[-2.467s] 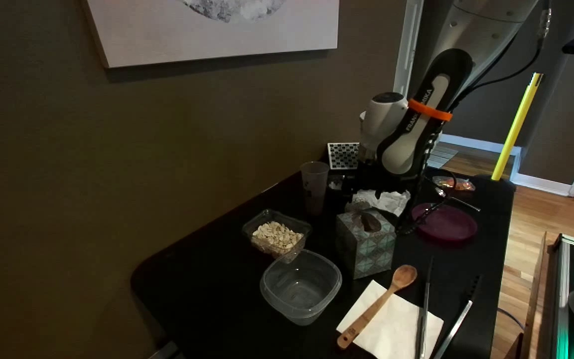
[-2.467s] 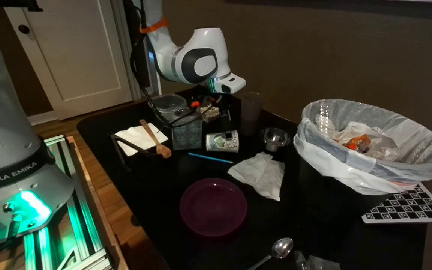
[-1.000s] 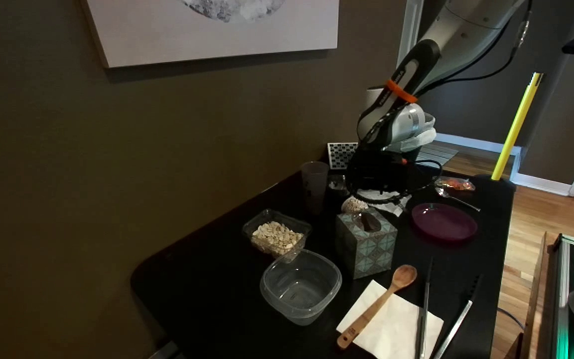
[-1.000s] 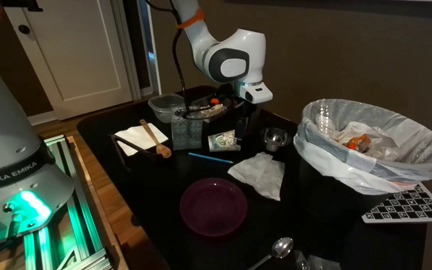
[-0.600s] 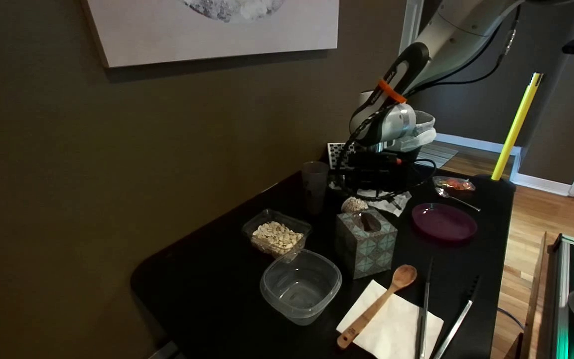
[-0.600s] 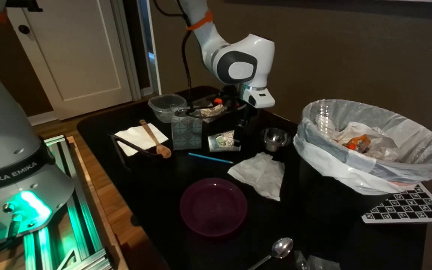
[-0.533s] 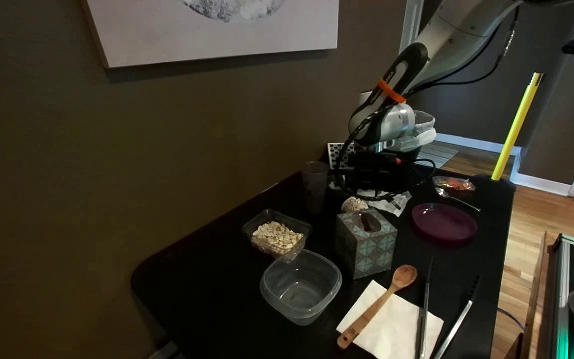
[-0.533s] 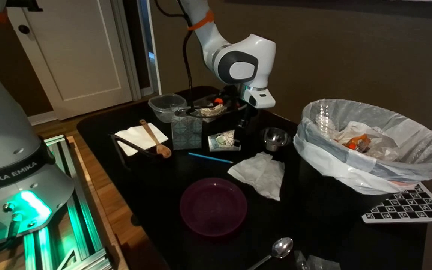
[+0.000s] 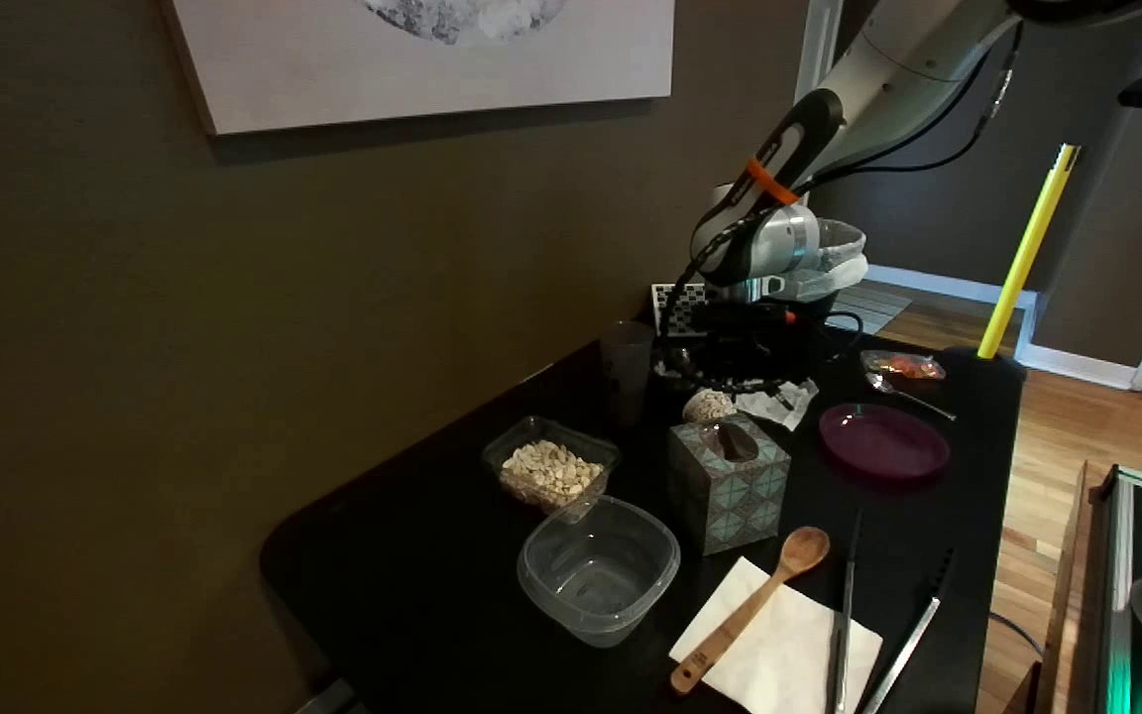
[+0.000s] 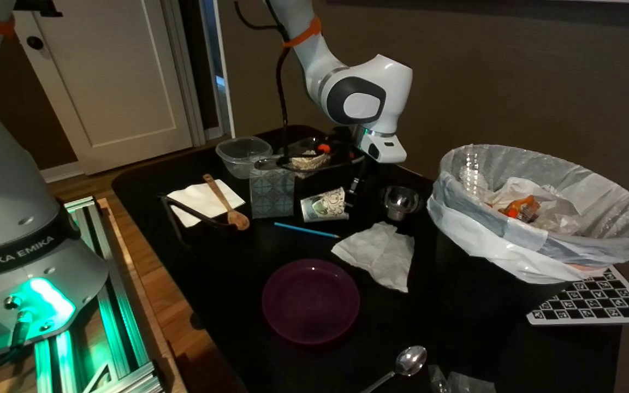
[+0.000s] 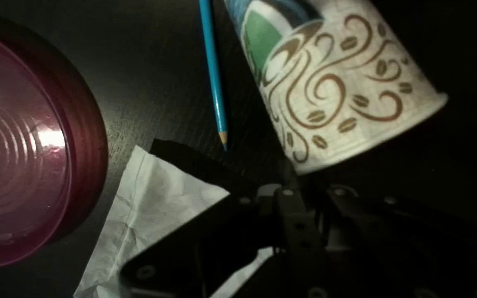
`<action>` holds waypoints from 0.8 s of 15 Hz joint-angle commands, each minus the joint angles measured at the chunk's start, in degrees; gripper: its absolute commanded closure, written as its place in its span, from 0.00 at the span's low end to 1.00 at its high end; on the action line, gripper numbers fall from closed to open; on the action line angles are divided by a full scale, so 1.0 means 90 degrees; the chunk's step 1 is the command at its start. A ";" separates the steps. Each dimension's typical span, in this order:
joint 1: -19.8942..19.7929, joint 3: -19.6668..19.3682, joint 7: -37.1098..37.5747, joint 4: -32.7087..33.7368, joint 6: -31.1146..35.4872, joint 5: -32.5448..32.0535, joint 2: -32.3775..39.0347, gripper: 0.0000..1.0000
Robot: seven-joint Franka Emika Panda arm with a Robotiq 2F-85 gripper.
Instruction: Place the coffee cup upright.
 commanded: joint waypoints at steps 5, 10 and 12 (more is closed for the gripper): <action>0.0096 -0.0011 -0.0224 -0.0451 0.0129 -0.0044 -0.0506 0.99; 0.0608 -0.0357 -0.0352 -0.1534 0.1580 -0.0902 -0.1377 0.99; 0.0811 -0.0549 -0.0340 -0.1997 0.2398 -0.1354 -0.1654 0.99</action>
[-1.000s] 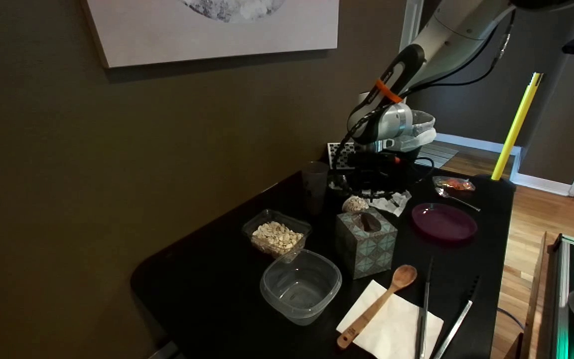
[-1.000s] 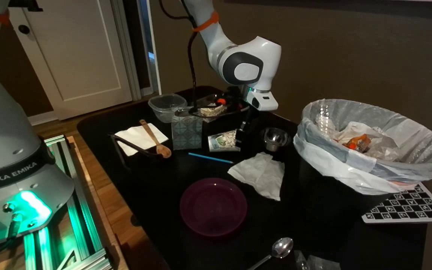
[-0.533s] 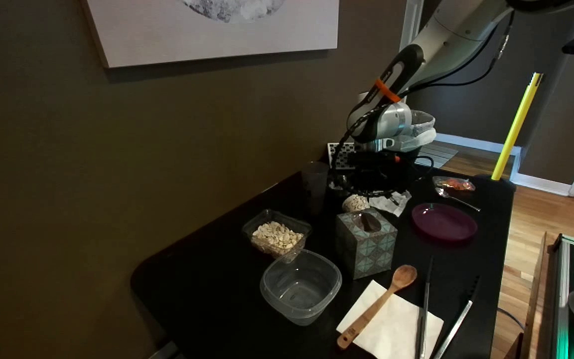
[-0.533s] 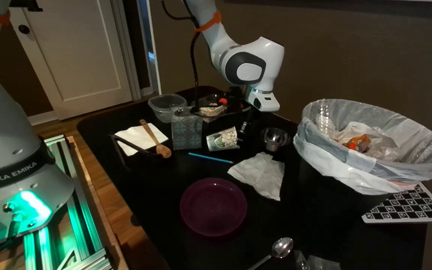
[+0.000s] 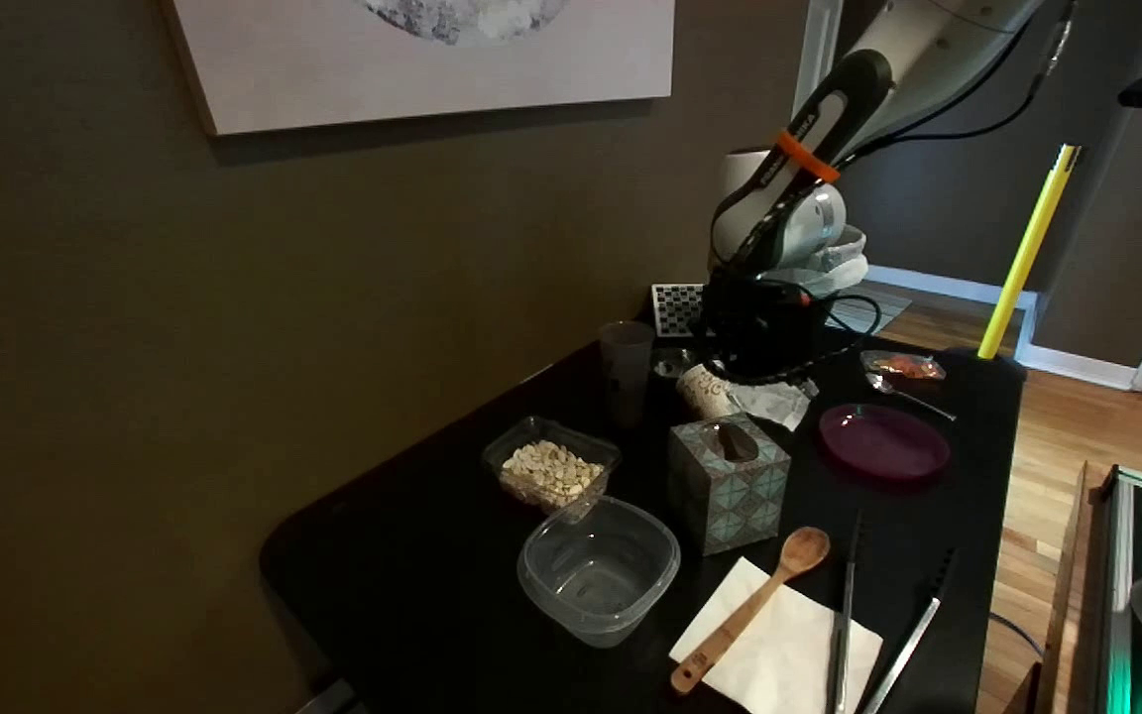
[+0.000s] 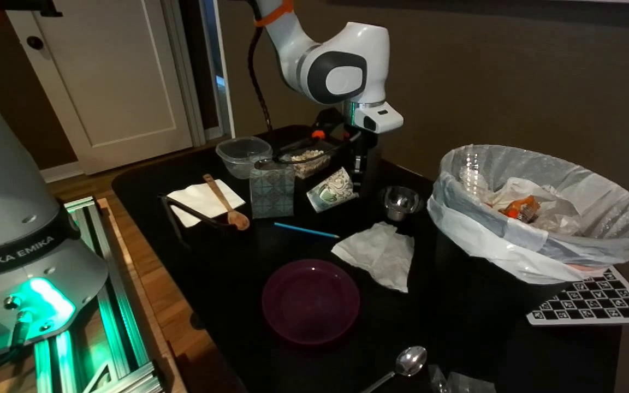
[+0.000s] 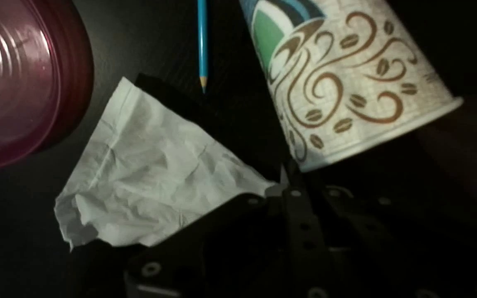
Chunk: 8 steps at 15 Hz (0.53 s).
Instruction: Place the coffee cup upright.
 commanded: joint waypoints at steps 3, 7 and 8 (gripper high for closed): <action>0.0597 -0.0561 -0.0103 -0.1471 0.2056 -0.0865 -0.0821 0.99; 0.1269 -0.1274 0.0158 -0.2082 0.3401 -0.1123 -0.0749 0.99; 0.1455 -0.1447 0.0151 -0.2176 0.3701 -0.1044 -0.0693 0.99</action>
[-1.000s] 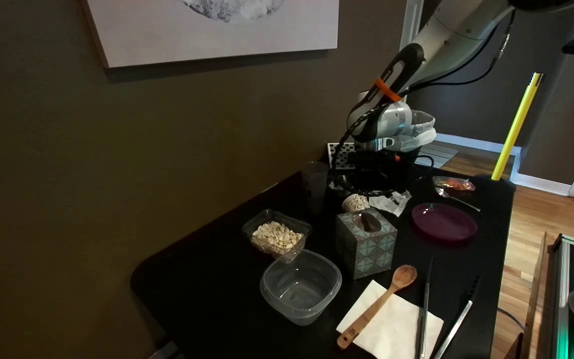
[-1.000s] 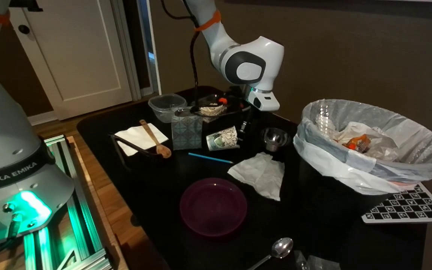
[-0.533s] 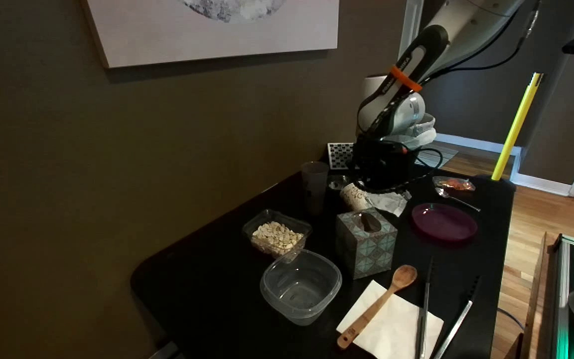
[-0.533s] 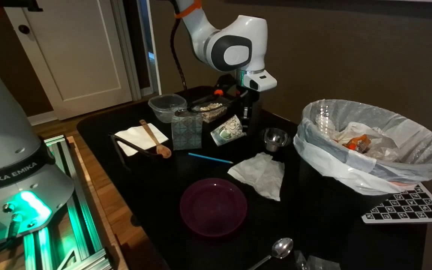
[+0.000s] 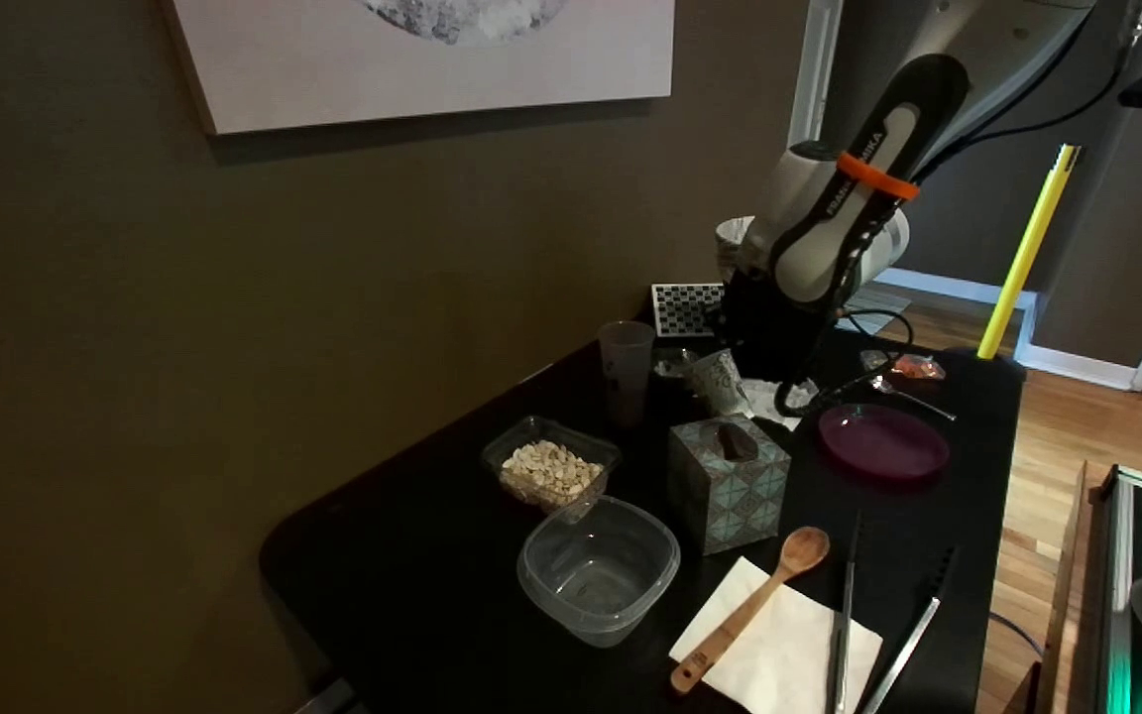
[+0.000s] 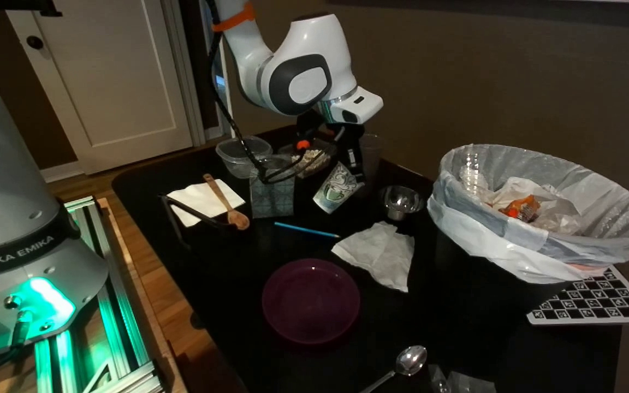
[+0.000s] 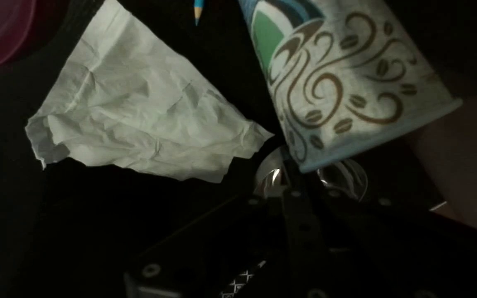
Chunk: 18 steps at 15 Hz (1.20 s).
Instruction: Place the coffee cup upright.
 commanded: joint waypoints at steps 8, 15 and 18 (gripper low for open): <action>0.1310 -0.0934 0.0162 -0.0858 0.2375 0.0586 0.0602 0.99; 0.0921 0.0052 -0.0786 -0.0597 0.3776 0.2642 0.1426 0.99; 0.0464 0.0789 -0.1233 -0.0442 0.4341 0.3404 0.1622 0.99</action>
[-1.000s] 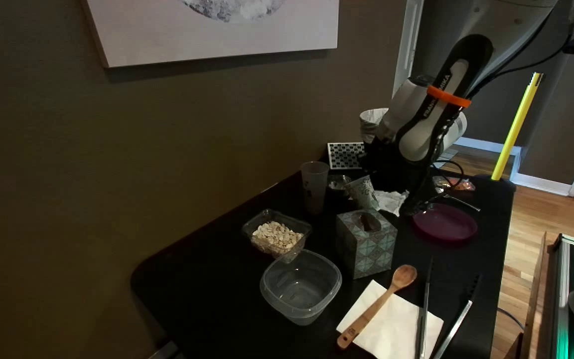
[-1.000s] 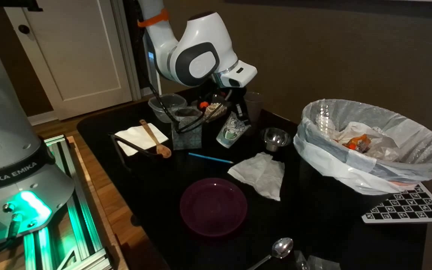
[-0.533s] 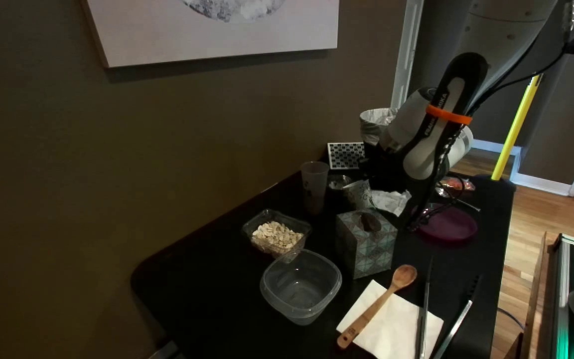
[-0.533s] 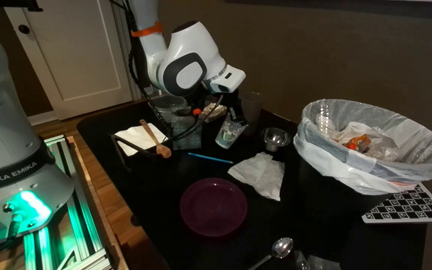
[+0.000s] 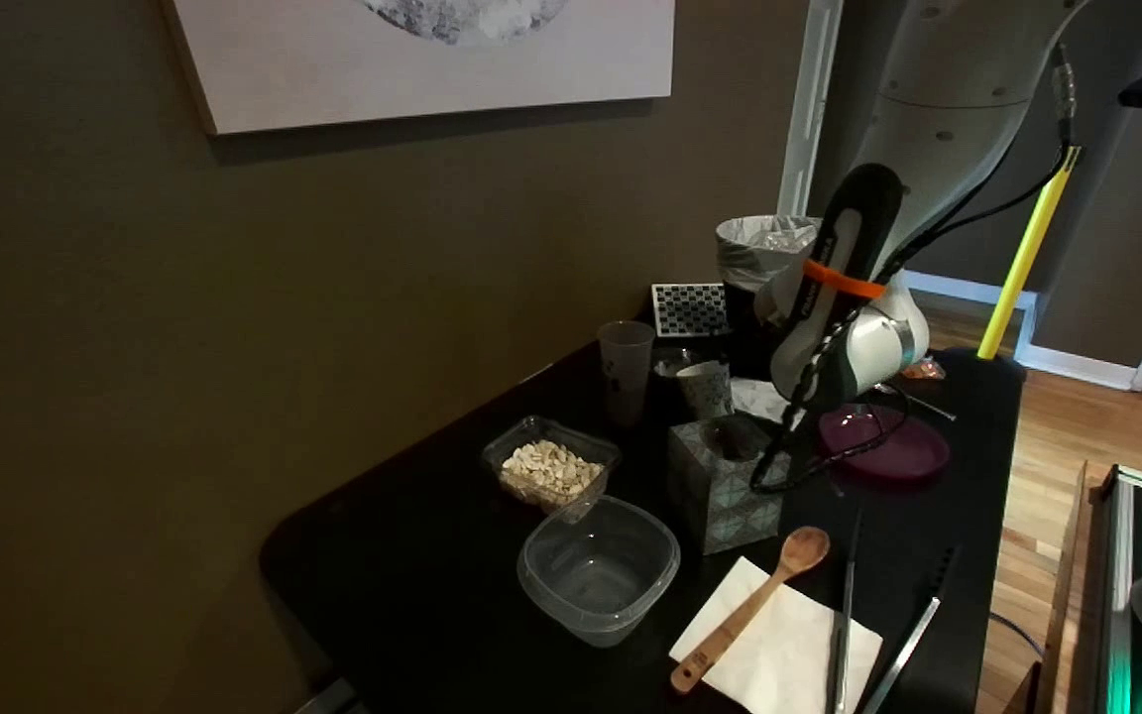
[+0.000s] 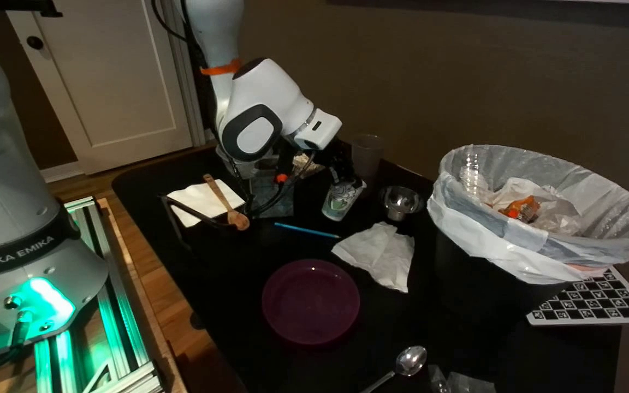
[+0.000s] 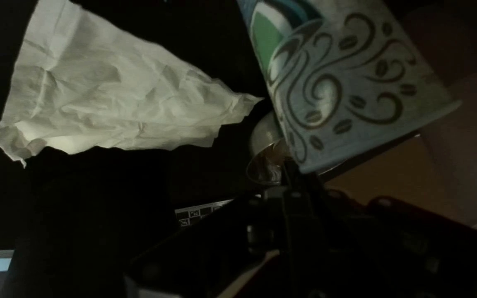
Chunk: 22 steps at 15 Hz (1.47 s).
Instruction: Place the coffee cup upright.
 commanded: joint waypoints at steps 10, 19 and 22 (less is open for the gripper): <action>-0.1250 0.1549 -0.1003 0.0443 0.1085 0.1163 0.0504 0.57; -0.1332 0.1638 -0.1800 -0.0399 0.0269 0.1025 -0.1058 0.00; -0.1297 0.1541 -0.2169 -0.0589 -0.0840 0.1077 -0.1706 0.00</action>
